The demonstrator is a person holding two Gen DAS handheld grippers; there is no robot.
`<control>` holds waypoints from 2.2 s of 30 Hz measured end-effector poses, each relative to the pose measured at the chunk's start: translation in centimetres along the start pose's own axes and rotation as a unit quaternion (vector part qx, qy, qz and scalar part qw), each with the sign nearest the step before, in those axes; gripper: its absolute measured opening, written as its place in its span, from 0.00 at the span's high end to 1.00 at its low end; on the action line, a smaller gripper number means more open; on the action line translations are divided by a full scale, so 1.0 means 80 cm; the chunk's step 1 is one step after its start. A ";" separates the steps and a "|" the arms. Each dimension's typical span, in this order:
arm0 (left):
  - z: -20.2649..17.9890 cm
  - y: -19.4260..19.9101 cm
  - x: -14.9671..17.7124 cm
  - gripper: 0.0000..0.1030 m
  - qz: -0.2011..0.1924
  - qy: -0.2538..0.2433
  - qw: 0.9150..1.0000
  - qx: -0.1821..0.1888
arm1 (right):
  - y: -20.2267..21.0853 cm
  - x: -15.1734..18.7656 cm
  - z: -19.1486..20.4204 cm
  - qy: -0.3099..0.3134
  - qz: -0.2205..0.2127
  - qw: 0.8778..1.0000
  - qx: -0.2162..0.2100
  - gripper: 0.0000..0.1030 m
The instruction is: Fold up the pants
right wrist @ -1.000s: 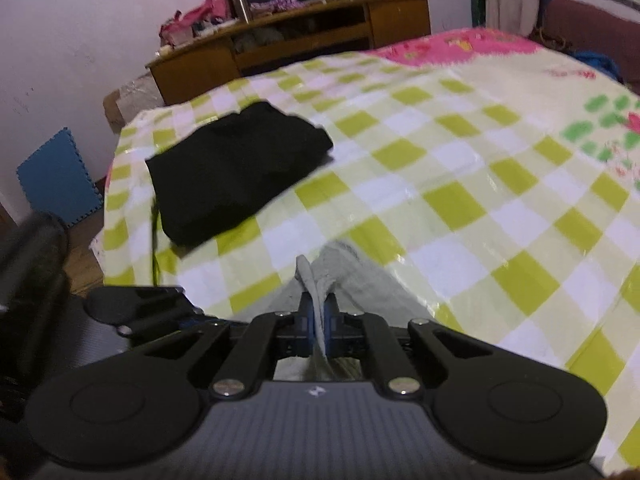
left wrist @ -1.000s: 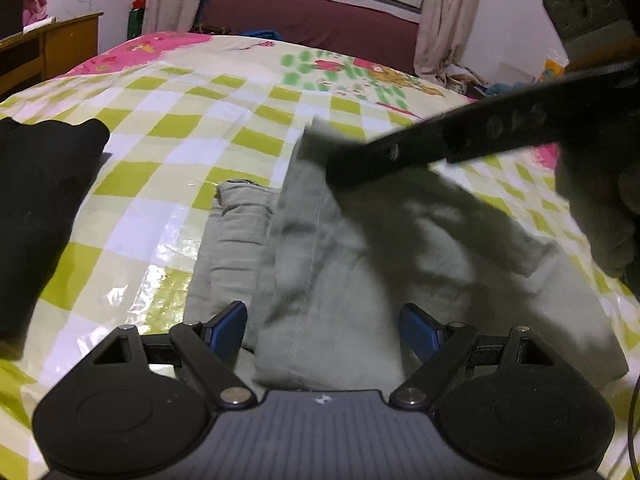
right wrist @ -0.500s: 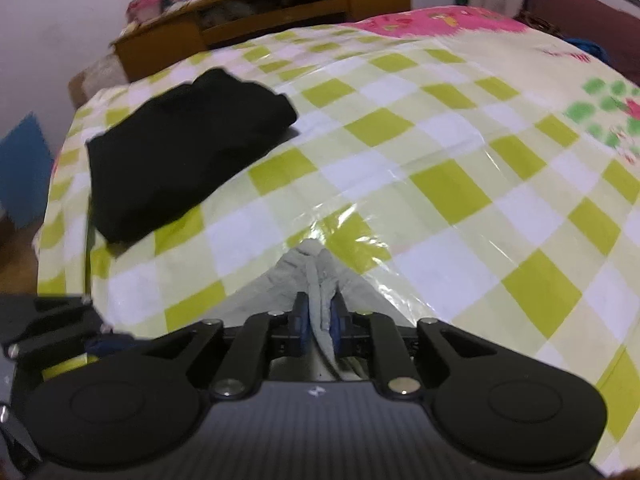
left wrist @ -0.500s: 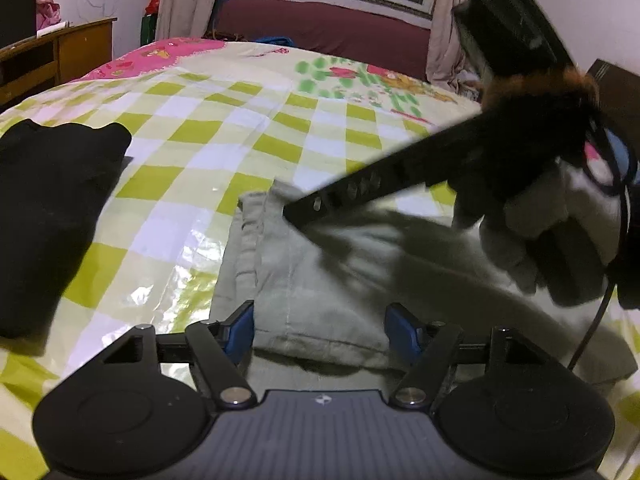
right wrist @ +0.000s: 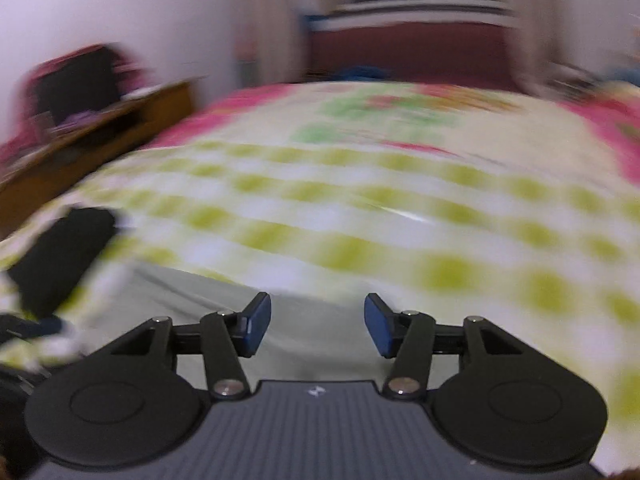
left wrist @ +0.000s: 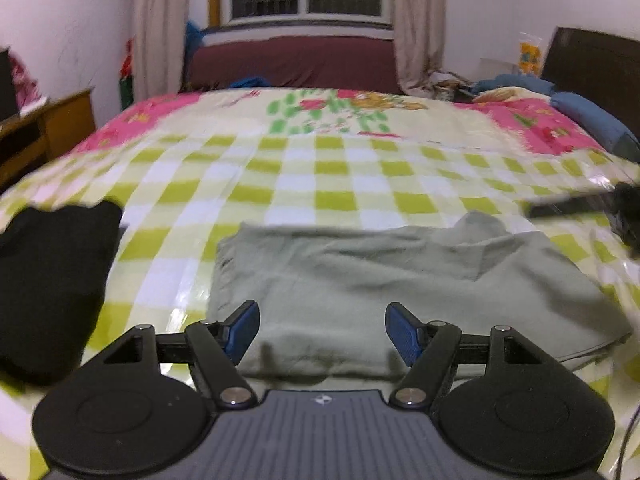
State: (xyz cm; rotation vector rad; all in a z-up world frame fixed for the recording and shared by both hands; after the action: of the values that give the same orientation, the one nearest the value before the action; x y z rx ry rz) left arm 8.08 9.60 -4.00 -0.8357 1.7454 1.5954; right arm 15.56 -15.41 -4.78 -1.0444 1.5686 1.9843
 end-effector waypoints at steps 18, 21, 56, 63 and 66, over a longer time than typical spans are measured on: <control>-0.030 -0.020 0.013 0.15 0.070 -0.044 0.996 -0.024 | -0.012 0.113 -0.047 -0.306 0.077 0.919 -0.234 0.46; -0.054 -0.034 0.004 0.14 0.062 -0.071 0.995 -0.020 | -0.022 0.113 -0.061 -0.338 0.065 0.914 -0.216 0.89; -0.197 -0.103 -0.026 0.14 0.013 -0.177 0.984 -0.018 | 0.088 0.171 -0.163 -0.408 -0.008 0.908 -0.089 0.96; -0.200 -0.071 0.001 0.14 -0.065 -0.203 0.977 -0.016 | 0.109 0.148 -0.135 -0.368 0.007 0.928 -0.052 0.95; -0.207 -0.084 0.007 0.14 -0.061 -0.190 0.980 0.001 | 0.119 0.129 -0.117 -0.352 0.006 0.935 -0.043 0.95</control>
State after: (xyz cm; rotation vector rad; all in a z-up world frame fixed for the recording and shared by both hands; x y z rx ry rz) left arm 12.61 -7.42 -7.28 -0.5777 1.3977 1.5525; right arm 5.09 -28.43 -7.29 -0.2703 1.0957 2.1106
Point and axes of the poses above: each gripper's, at about its wrist camera, not at the fingertips, and y roughly against the way its jaws point, z to its left, x to its underside, the point moved 10 cm from there along -y, roughly the way its jaws point, and after that the axes turned 5 degrees about y, right-handed, at the moved point
